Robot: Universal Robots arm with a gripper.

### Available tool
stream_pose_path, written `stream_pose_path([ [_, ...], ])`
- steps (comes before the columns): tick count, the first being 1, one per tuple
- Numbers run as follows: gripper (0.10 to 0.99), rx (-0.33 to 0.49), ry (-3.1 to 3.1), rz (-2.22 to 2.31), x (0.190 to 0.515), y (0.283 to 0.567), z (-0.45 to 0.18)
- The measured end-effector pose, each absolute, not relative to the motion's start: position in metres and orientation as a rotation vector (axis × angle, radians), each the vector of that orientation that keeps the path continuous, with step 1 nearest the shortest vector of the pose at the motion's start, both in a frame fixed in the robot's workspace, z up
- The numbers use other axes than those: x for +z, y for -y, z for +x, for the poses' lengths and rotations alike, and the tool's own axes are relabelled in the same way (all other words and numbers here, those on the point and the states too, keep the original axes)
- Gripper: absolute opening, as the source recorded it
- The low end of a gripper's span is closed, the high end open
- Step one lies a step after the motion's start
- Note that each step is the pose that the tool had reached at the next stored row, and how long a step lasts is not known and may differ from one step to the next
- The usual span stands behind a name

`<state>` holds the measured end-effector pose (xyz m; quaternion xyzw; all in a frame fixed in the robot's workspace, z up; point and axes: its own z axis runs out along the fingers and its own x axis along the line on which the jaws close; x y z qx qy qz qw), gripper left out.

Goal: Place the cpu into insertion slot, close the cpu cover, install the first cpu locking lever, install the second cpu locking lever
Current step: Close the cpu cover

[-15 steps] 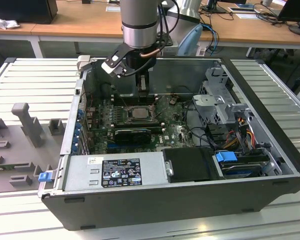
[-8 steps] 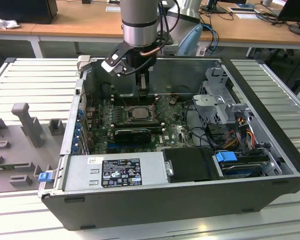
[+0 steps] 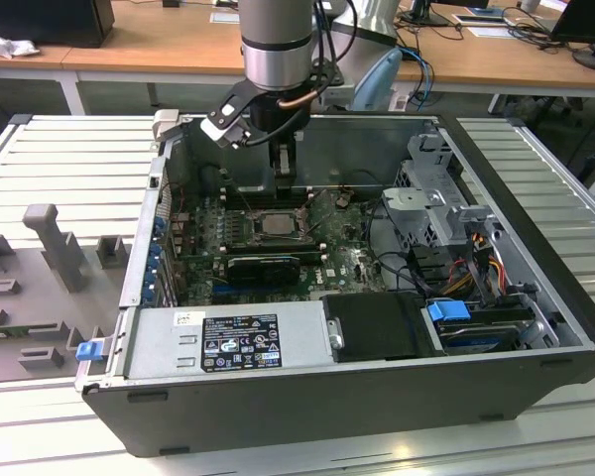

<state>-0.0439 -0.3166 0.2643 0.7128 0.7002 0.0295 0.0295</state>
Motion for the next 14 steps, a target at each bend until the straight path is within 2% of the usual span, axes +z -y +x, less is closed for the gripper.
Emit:
stream_pose_path([
  [14,0.106,0.091,-2.155,2.202,0.2748,0.3166,-0.0439],
])
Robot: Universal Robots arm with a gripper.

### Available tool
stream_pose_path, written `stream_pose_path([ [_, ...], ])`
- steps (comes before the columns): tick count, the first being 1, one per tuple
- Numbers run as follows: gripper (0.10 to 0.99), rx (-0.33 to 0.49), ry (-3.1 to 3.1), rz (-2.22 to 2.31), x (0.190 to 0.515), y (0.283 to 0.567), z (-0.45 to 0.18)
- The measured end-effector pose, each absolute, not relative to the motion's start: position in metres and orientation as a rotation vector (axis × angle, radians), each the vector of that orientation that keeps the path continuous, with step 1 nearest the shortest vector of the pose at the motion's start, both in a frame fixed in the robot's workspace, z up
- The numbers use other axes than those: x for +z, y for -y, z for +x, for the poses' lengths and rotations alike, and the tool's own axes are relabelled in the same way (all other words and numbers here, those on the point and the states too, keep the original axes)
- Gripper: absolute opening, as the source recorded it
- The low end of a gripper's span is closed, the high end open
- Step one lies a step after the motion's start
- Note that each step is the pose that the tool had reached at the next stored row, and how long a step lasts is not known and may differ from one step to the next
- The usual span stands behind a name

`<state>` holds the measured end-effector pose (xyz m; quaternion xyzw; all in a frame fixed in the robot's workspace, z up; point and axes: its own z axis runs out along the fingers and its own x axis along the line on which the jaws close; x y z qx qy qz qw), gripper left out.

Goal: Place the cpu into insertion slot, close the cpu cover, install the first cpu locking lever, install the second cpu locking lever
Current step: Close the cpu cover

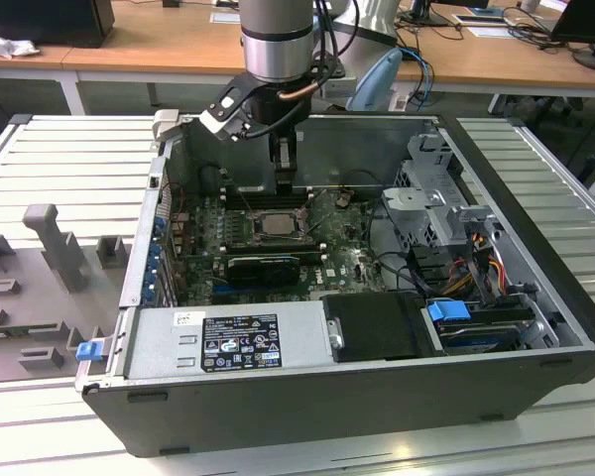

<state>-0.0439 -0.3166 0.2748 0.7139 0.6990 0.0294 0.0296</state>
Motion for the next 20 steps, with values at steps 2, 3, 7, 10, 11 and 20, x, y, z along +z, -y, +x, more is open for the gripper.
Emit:
stream_pose_path([
  [2,0.106,0.091,-2.155,2.202,0.277,0.317,-0.044],
  [3,0.106,0.091,-2.154,2.203,0.279,0.317,-0.044],
  [7,0.106,0.09,-2.151,2.205,0.285,0.317,-0.044],
  [10,0.106,0.091,-2.15,2.207,0.286,0.317,-0.044],
  [11,0.106,0.091,-2.149,2.207,0.286,0.317,-0.044],
  [20,0.106,0.094,-2.147,2.214,0.287,0.318,-0.038],
])
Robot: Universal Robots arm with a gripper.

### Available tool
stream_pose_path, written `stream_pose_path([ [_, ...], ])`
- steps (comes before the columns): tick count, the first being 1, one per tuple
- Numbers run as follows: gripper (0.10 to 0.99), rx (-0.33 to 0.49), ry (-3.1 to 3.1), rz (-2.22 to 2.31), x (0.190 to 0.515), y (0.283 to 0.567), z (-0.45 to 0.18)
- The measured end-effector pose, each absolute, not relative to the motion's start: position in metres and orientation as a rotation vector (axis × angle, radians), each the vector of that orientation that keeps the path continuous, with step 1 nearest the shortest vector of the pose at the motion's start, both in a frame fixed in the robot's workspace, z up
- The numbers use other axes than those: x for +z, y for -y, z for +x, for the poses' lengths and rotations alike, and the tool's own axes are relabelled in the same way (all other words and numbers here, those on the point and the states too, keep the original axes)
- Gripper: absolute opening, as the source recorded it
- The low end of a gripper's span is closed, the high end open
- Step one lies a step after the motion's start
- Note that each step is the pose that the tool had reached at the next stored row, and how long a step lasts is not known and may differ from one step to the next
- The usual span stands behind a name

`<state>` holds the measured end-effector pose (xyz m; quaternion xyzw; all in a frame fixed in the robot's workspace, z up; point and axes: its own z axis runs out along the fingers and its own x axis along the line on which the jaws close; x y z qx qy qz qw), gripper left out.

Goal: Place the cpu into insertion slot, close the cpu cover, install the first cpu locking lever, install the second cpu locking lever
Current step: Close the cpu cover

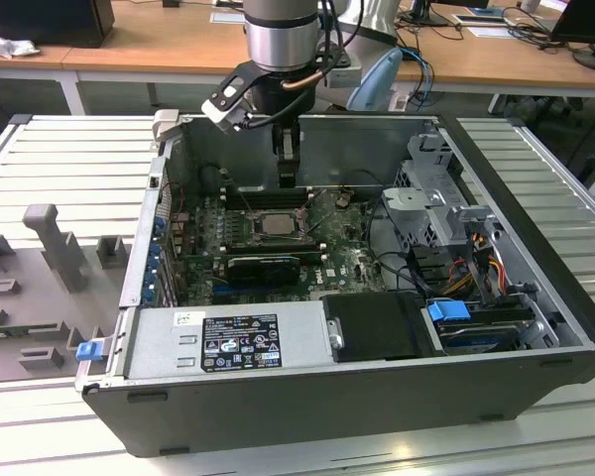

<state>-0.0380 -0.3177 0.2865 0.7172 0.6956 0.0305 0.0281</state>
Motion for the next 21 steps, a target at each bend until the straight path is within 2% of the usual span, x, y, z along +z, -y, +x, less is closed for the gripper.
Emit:
stream_pose_path([
  [21,0.106,0.084,-2.152,2.219,0.289,0.318,-0.002],
])
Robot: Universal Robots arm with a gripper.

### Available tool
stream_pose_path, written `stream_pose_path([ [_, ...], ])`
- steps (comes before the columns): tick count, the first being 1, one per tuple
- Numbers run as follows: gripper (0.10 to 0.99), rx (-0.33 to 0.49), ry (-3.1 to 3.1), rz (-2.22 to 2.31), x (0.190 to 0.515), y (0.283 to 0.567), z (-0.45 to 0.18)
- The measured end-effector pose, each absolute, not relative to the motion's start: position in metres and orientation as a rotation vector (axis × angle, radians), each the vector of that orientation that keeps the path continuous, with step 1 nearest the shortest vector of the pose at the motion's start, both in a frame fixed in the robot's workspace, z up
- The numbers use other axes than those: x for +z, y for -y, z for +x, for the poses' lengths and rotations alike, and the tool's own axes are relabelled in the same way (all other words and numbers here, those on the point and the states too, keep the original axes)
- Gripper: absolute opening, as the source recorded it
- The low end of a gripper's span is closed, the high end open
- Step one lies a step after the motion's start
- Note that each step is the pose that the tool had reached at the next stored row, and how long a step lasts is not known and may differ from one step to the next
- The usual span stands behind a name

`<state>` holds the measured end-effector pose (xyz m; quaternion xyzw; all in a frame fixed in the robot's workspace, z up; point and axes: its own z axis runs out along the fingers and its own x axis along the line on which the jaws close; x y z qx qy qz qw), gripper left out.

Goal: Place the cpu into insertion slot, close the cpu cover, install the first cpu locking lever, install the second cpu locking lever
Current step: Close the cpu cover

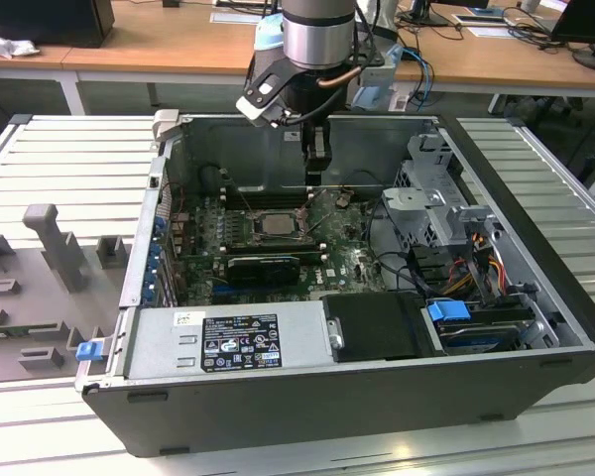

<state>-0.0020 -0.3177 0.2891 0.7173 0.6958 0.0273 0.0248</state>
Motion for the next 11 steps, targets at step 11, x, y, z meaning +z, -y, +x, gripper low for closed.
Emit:
stream_pose_path([
  [11,0.106,0.077,-2.155,2.222,0.289,0.318,0.018],
])
